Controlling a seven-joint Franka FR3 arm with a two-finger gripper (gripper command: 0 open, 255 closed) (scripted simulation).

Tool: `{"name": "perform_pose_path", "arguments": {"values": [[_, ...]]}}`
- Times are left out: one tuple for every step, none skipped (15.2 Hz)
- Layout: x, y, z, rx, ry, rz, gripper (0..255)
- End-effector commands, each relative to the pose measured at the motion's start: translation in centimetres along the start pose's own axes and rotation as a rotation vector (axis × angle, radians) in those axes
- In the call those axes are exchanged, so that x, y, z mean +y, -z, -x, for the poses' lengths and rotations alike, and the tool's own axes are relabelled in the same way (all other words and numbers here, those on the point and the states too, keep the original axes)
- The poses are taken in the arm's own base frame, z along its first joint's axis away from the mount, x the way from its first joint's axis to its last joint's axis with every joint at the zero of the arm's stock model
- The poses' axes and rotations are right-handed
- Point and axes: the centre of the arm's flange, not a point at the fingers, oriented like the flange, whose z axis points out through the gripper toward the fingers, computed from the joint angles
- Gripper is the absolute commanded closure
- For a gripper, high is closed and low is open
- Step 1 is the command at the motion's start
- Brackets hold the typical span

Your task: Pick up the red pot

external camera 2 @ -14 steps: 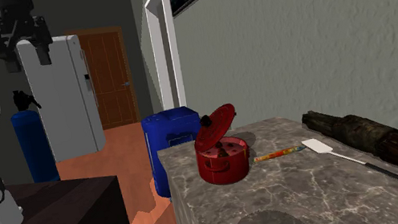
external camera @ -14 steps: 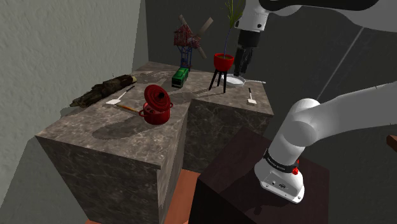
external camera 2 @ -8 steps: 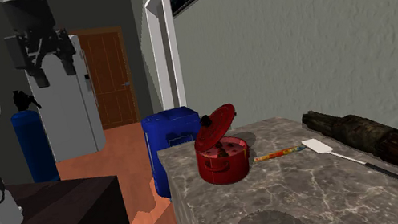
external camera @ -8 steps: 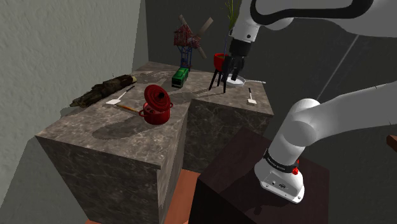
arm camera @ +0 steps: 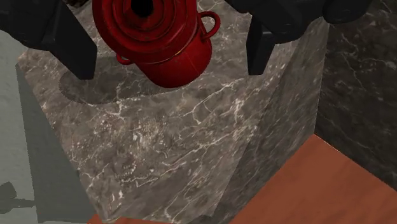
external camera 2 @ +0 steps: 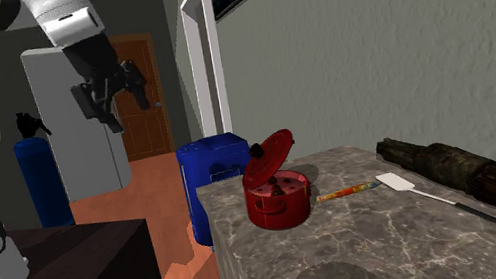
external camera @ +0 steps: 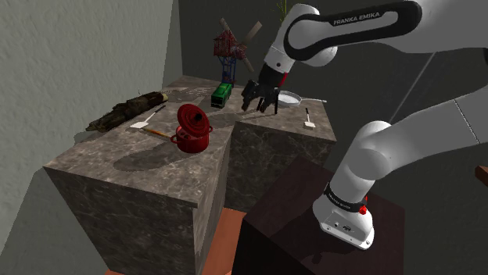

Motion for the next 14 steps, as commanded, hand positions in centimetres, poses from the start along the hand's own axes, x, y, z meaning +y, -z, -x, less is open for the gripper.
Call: {"name": "perform_pose_path", "arguments": {"values": [[-0.6,-1.8,-0.7,0.050,-0.064,-0.031,0],[-1.0,-2.7,-1.2,0.072,-0.093,-0.046,0],[-1.4,-3.5,-1.7,0.095,-0.123,-0.061,0],[-1.7,-4.4,-2.2,0.117,-0.153,-0.075,0],[-2.1,-5.2,-2.8,0.139,-0.182,-0.090,0],[-2.5,-6.0,-3.4,0.161,-0.212,-0.104,0],[-2.8,-6.8,-4.0,0.183,-0.241,-0.119,0],[-3.2,-7.6,-4.6,0.205,-0.271,-0.134,0],[-3.5,-8.3,-5.3,0.227,-0.300,-0.148,0],[-3.8,-9.1,-6.0,0.249,-0.330,-0.163,0],[-4.1,-9.8,-6.7,0.271,-0.359,-0.177,0],[-4.4,-10.5,-7.5,0.293,-0.389,-0.192,0],[-4.7,-11.1,-8.3,0.316,-0.419,-0.207,0],[-5.0,-11.8,-9.1,0.338,-0.448,-0.221,0]]}}
